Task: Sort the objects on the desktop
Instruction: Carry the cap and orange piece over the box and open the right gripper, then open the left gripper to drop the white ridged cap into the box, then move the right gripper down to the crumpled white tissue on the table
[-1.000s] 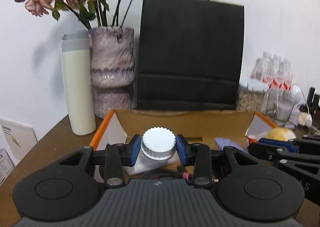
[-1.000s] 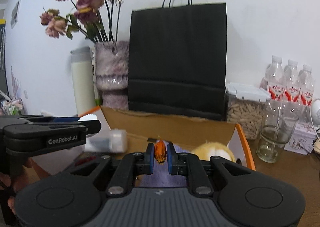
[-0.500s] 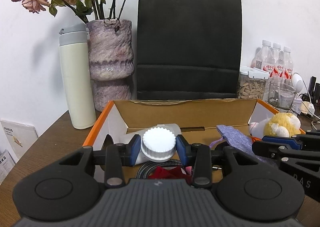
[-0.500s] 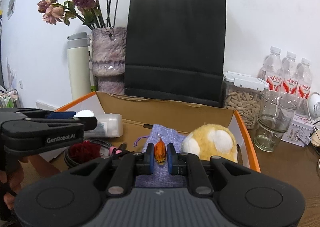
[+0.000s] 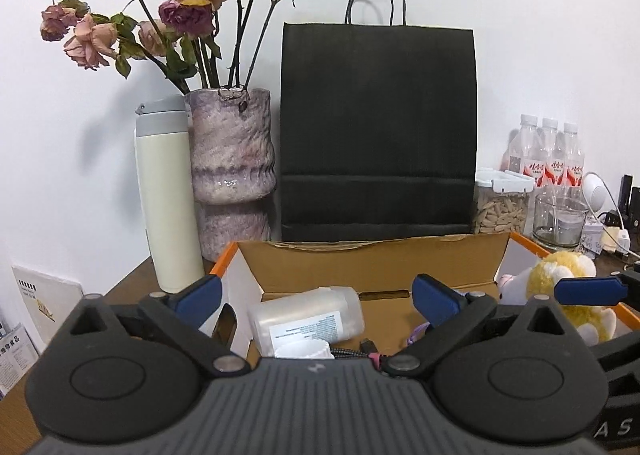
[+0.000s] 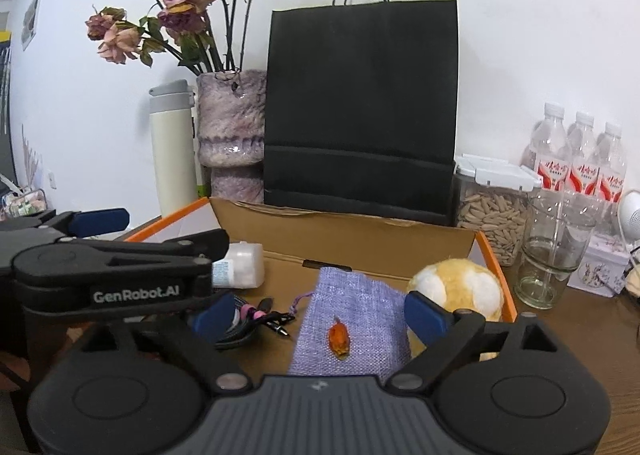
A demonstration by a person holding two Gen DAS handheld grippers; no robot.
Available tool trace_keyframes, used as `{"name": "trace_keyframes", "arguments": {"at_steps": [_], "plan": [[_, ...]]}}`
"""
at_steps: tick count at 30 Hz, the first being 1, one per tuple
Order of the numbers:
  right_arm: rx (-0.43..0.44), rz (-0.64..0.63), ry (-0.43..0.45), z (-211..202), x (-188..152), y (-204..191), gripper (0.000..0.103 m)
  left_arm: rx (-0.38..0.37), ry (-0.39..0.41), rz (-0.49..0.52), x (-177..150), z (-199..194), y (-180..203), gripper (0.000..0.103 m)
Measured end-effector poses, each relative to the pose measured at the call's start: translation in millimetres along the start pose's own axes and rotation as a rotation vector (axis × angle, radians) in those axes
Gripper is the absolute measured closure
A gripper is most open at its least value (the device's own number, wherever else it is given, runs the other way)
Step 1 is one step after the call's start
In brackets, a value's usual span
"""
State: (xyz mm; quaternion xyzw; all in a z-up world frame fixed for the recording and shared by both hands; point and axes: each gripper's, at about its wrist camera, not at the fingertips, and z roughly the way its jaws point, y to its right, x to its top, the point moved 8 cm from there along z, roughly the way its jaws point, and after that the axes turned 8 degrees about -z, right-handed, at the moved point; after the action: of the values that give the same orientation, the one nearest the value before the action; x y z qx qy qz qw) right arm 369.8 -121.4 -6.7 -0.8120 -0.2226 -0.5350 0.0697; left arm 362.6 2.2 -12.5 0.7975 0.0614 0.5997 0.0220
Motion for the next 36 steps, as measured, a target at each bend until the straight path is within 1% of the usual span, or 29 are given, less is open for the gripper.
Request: {"name": "trace_keyframes", "arguments": {"at_steps": [1, 2, 9, 17, 25, 27, 36], "plan": [[-0.002, -0.003, 0.0, -1.1, 0.4, -0.9, 0.002, -0.004, 0.002, -0.004, -0.2, -1.0, 0.0, 0.0], [-0.001, -0.004, 0.0, -2.2, 0.6, -1.6, 0.0, -0.008, 0.003, -0.008, 0.0, -2.3, -0.6, 0.0], [-0.004, -0.012, 0.008, -14.6, -1.4, -5.6, 0.0, -0.014, 0.023, -0.022, -0.8, -12.4, -4.9, 0.0], [-0.029, -0.041, 0.002, -30.8, -14.1, -4.0, 0.0, -0.018, 0.035, -0.029, -6.9, -31.5, -12.2, 0.0], [-0.049, -0.045, -0.027, -51.6, -35.4, 1.4, 0.0, -0.001, 0.009, -0.018, -20.5, -52.7, -20.9, 0.0], [-0.067, -0.06, -0.019, -60.2, -39.1, 0.1, 0.0, 0.002, 0.002, -0.022, -23.8, -58.8, -23.9, 0.0], [-0.061, -0.028, -0.026, -94.3, -56.0, -2.8, 0.0, 0.011, -0.031, -0.024, -39.3, -91.8, -32.0, 0.0]]}}
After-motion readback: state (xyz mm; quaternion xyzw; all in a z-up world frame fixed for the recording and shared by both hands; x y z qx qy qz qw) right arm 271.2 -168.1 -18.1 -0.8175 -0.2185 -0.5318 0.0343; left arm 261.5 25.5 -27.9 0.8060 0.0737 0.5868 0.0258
